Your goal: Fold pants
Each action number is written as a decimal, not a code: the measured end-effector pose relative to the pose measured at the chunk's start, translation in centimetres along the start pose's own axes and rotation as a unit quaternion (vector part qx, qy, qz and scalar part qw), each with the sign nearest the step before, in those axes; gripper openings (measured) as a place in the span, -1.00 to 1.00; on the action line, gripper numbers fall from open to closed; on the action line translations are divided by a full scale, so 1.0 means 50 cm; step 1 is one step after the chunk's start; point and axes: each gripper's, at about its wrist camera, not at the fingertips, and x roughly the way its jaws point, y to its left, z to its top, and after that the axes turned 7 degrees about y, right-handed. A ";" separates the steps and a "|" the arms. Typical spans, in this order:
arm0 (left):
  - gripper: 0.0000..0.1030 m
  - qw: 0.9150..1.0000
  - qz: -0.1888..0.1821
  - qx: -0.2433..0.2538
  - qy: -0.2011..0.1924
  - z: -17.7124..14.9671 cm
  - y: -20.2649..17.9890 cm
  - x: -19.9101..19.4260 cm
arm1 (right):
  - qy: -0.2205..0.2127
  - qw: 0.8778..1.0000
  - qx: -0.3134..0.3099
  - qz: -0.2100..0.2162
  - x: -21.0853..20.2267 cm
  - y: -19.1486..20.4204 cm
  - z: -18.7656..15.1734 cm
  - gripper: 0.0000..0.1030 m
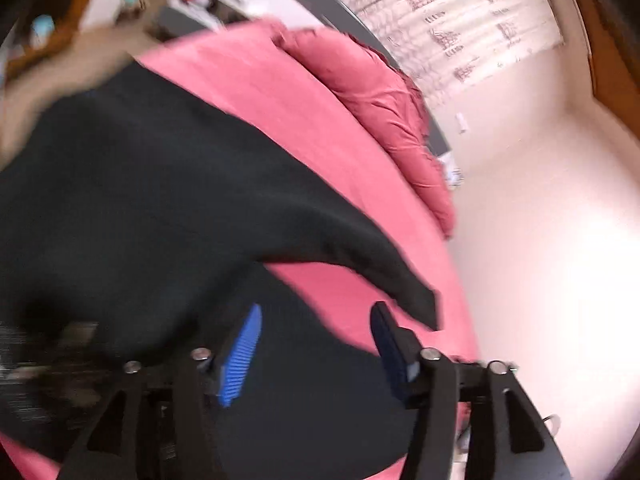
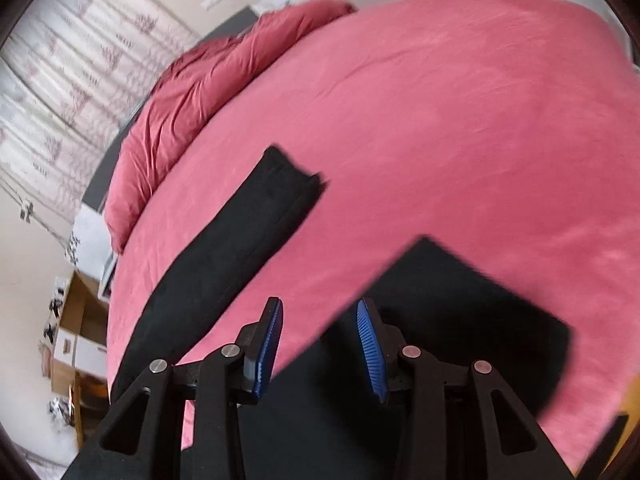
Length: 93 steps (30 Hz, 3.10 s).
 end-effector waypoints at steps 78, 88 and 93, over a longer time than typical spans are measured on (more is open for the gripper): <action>0.30 0.973 0.230 -0.017 0.021 0.339 0.194 0.017 | 0.103 0.963 -0.229 -0.103 0.199 0.309 -0.035 0.21; 0.39 0.953 0.303 0.002 0.022 0.476 0.220 0.046 | 0.118 0.961 -0.219 -0.122 0.261 0.407 0.028 0.33; 0.39 0.959 0.275 -0.071 0.021 0.521 0.272 0.070 | 0.130 0.961 -0.216 -0.110 0.291 0.459 0.063 0.33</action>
